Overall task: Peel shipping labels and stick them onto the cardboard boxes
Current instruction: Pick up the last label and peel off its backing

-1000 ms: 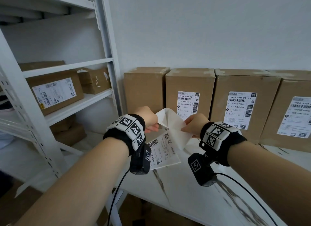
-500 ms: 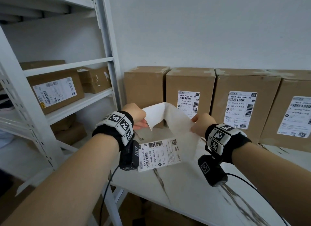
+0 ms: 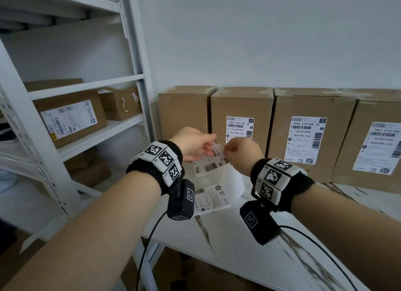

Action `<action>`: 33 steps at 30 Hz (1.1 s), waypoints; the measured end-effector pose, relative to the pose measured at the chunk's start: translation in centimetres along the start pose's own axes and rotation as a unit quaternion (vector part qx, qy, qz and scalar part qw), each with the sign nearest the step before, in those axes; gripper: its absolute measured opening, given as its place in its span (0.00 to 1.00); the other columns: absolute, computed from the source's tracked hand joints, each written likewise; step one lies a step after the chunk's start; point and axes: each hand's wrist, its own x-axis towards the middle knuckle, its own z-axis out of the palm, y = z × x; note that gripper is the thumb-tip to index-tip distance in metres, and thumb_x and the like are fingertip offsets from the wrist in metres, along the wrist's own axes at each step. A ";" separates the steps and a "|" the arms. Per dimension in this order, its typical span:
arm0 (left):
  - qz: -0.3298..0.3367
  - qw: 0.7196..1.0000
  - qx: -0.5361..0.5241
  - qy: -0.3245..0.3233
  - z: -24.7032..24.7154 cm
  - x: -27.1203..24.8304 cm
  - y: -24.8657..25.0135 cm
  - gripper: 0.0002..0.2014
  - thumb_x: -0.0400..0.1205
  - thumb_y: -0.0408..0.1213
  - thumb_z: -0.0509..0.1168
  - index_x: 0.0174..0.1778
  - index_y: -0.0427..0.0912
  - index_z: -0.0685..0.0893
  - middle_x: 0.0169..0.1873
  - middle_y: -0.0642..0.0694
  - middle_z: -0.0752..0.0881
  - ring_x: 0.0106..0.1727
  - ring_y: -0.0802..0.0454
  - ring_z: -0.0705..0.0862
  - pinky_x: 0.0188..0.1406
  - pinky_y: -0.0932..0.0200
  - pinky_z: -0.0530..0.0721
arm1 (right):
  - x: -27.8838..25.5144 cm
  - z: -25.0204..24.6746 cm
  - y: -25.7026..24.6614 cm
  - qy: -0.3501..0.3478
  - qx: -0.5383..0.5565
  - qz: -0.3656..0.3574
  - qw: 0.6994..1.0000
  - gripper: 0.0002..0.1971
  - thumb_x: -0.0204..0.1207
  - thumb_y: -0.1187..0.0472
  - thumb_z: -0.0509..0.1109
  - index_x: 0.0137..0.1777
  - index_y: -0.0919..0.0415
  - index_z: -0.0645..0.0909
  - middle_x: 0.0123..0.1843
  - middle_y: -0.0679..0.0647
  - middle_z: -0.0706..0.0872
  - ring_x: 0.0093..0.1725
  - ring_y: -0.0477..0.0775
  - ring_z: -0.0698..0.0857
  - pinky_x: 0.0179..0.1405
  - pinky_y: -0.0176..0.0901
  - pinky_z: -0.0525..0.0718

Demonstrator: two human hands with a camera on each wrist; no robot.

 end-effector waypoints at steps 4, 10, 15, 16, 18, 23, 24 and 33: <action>0.055 0.990 0.096 0.090 -0.6 0.3 -0.9 0.16 0.84 0.41 0.61 0.66 0.38 0.79 0.60 0.43 0.84 0.60 0.49 0.82 0.64 0.51 0.80 | 0.5 -0.9 0.9 0.020 0.156 0.074 0.985 0.06 0.82 0.68 0.58 0.48 0.61 0.77 0.54 0.64 0.85 0.52 0.65 0.87 0.52 0.56 0.87; -0.034 0.999 -0.004 -0.034 -0.4 -0.2 -1.9 0.20 0.87 0.39 0.57 0.76 0.46 0.69 0.73 0.45 0.75 0.71 0.43 0.74 0.70 0.38 0.73 | 0.8 -2.1 1.6 0.050 0.245 0.144 0.958 0.12 0.84 0.67 0.57 0.64 0.69 0.74 0.63 0.66 0.80 0.57 0.65 0.85 0.45 0.48 0.86; 0.029 0.999 -0.037 -0.017 -0.1 0.3 -2.3 0.14 0.83 0.28 0.62 0.64 0.38 0.79 0.59 0.42 0.85 0.56 0.48 0.85 0.58 0.51 0.84 | 1.3 -2.7 2.8 0.070 0.207 0.183 0.959 0.13 0.83 0.67 0.58 0.66 0.69 0.74 0.62 0.64 0.82 0.58 0.66 0.85 0.47 0.52 0.88; 0.034 0.998 -0.051 -0.009 -0.1 0.4 -2.3 0.13 0.82 0.26 0.63 0.63 0.35 0.80 0.58 0.41 0.85 0.55 0.48 0.85 0.55 0.55 0.84 | 1.4 -2.8 3.0 0.076 0.200 0.189 0.958 0.13 0.83 0.68 0.58 0.65 0.69 0.75 0.61 0.64 0.82 0.57 0.67 0.85 0.51 0.54 0.87; 0.042 0.997 -0.061 -0.003 0.0 0.4 -2.0 0.12 0.81 0.26 0.64 0.61 0.34 0.81 0.54 0.41 0.86 0.54 0.49 0.85 0.53 0.58 0.85 | 1.6 -2.8 3.3 0.089 0.150 0.191 0.966 0.13 0.80 0.67 0.61 0.63 0.69 0.76 0.61 0.63 0.84 0.57 0.66 0.85 0.55 0.56 0.86; 0.057 0.996 -0.071 0.001 0.8 0.4 -1.4 0.09 0.81 0.27 0.65 0.56 0.34 0.81 0.49 0.43 0.84 0.48 0.52 0.85 0.45 0.62 0.86 | 0.9 -2.7 2.5 0.161 -0.037 0.164 0.973 0.25 0.75 0.58 0.71 0.68 0.67 0.69 0.68 0.65 0.72 0.67 0.66 0.73 0.67 0.56 0.75; 0.060 0.996 -0.070 0.006 1.0 0.5 -1.3 0.09 0.81 0.28 0.66 0.57 0.33 0.82 0.51 0.42 0.85 0.50 0.51 0.85 0.45 0.62 0.86 | 0.6 -2.8 2.1 0.188 -0.079 0.144 0.968 0.26 0.75 0.56 0.71 0.69 0.66 0.69 0.69 0.65 0.70 0.69 0.66 0.71 0.68 0.55 0.71; 0.098 0.995 -0.004 -0.003 2.0 -0.1 -0.4 0.05 0.80 0.38 0.68 0.48 0.41 0.85 0.54 0.44 0.86 0.56 0.54 0.83 0.54 0.61 0.84 | -0.9 -2.8 1.2 0.058 0.053 -0.006 0.997 0.11 0.71 0.50 0.75 0.45 0.57 0.88 0.46 0.51 0.89 0.45 0.46 0.84 0.45 0.36 0.78</action>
